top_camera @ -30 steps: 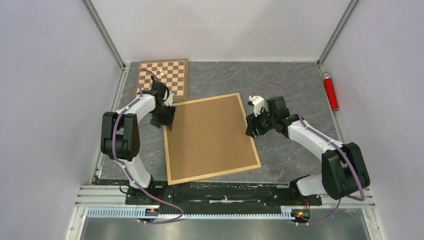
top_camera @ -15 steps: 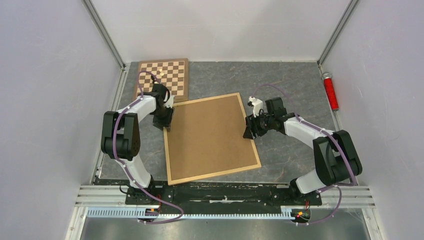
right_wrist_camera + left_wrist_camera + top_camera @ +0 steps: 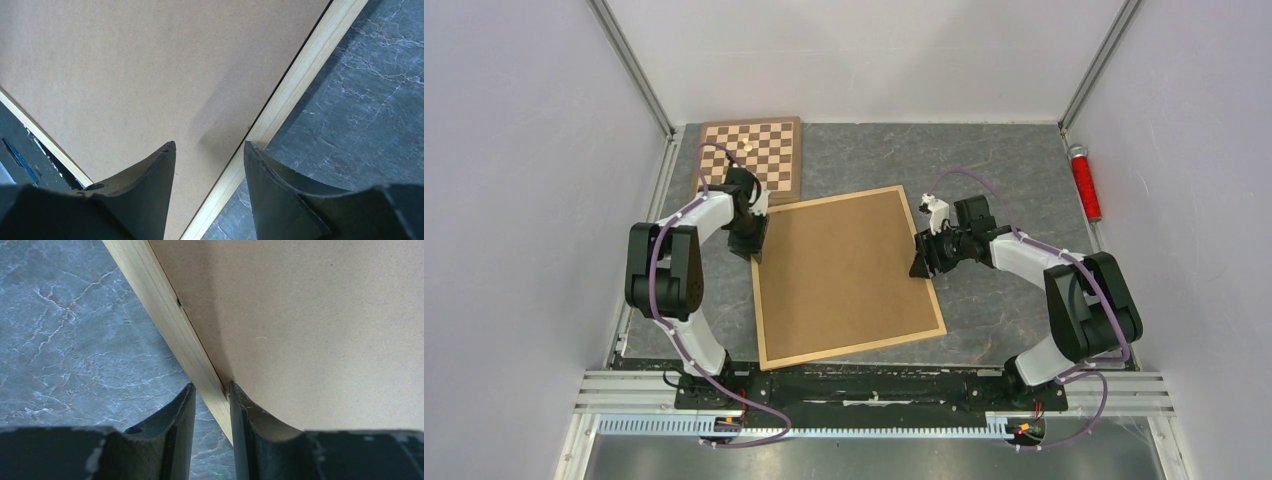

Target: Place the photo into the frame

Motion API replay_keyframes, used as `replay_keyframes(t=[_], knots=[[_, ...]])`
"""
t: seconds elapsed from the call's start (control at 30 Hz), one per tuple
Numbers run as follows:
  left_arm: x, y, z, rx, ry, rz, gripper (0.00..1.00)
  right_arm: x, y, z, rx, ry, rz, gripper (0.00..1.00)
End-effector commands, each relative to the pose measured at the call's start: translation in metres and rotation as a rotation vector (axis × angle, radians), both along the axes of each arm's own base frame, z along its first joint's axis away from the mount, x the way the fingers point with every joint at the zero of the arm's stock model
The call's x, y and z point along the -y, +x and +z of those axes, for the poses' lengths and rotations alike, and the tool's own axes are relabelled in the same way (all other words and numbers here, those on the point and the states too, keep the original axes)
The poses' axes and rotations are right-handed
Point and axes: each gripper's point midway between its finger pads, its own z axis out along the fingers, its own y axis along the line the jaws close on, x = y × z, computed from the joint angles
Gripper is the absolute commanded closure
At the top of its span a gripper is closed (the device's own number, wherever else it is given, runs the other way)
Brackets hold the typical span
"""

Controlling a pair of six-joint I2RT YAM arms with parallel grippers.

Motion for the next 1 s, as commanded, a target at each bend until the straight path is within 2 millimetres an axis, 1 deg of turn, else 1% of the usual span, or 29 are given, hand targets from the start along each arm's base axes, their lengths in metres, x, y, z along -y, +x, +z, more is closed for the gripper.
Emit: replay_keyframes(t=[0.0,0.07,0.13,0.17,0.2,0.23,0.47,0.67,0.83,0.97], knots=[[-0.003,-0.005,-0.014,-0.021,-0.007,-0.028,0.63,-0.001,0.004,0.0,0.009,0.018,-0.005,0.44],[-0.003,-0.007,-0.015,-0.025,-0.011,-0.026,0.65,-0.001,0.004,-0.002,0.0,0.017,-0.007,0.45],[-0.002,-0.008,-0.017,-0.031,-0.022,-0.027,0.72,-0.001,0.003,-0.005,-0.009,0.016,-0.008,0.45],[-0.001,-0.009,-0.018,-0.034,-0.025,-0.026,0.79,-0.001,0.003,-0.005,-0.013,0.018,-0.008,0.45],[-0.001,-0.01,-0.019,-0.035,-0.028,-0.026,0.92,-0.001,0.002,-0.006,-0.018,0.019,-0.008,0.45],[-0.001,-0.011,-0.02,-0.037,-0.031,-0.024,0.97,-0.002,0.002,-0.007,-0.021,0.021,-0.008,0.45],[0.007,-0.013,-0.022,-0.03,-0.072,-0.007,0.98,-0.005,-0.002,-0.013,-0.059,0.036,-0.003,0.45],[0.017,-0.015,-0.025,-0.028,-0.131,0.008,0.98,-0.014,-0.007,-0.016,-0.108,0.091,0.013,0.49],[0.024,-0.016,-0.03,-0.045,-0.169,0.013,0.98,-0.024,-0.008,-0.004,-0.113,0.162,0.043,0.51],[0.027,-0.018,-0.035,-0.063,-0.184,0.012,0.98,-0.032,-0.005,0.014,-0.1,0.222,0.047,0.52]])
